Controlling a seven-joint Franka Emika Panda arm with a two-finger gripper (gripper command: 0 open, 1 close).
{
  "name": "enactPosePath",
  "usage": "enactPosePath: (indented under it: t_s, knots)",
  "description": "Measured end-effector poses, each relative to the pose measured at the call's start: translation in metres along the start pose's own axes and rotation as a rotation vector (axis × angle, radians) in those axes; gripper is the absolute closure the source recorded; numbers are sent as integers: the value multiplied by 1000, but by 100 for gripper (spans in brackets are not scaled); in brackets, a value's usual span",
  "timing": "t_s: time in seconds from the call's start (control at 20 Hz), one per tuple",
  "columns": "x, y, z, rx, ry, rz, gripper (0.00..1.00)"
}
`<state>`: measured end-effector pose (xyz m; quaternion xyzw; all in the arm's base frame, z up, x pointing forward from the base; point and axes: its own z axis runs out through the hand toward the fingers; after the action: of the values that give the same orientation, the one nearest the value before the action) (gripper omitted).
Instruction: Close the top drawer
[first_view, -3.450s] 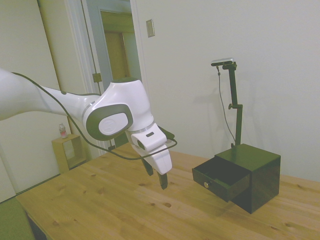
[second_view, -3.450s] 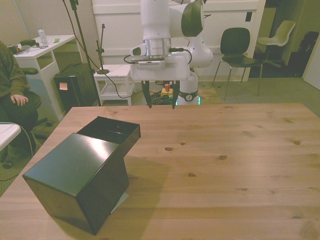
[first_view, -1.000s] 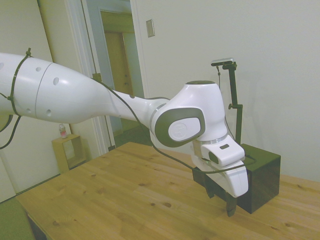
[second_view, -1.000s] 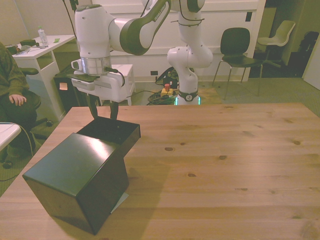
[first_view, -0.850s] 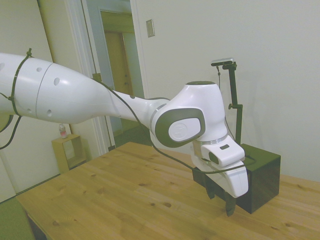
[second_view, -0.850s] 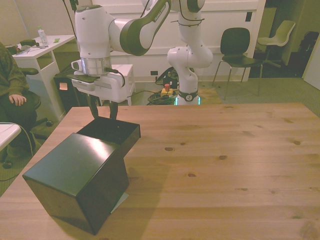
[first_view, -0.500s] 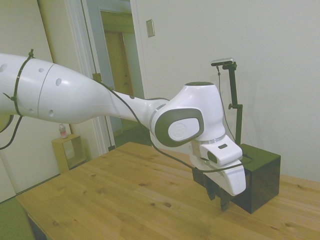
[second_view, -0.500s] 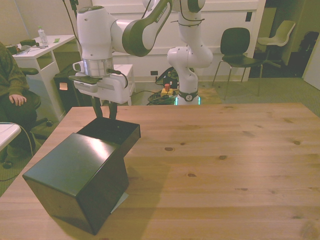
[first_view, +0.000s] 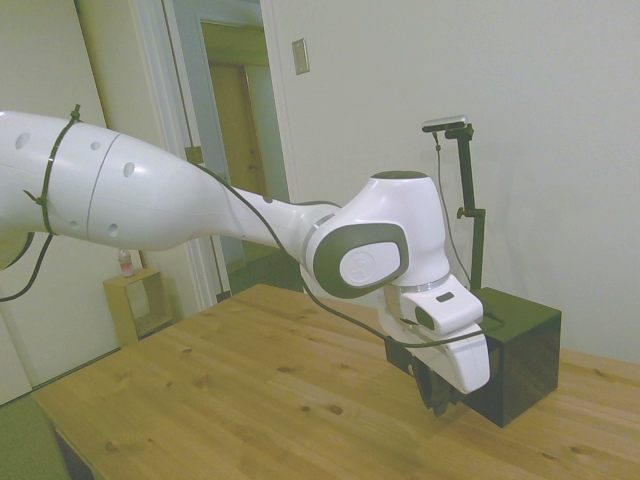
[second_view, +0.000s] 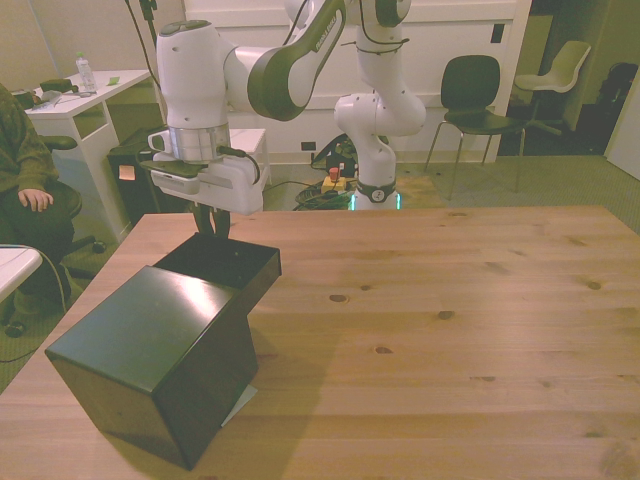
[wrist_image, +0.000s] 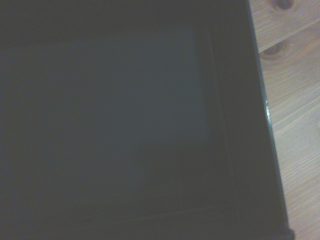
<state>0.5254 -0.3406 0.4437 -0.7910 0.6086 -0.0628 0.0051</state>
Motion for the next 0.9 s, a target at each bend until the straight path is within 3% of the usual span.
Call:
enactPosePath:
  t_s: [0.9]
  knots:
    - [6,-30,-4,14,3,-10,100]
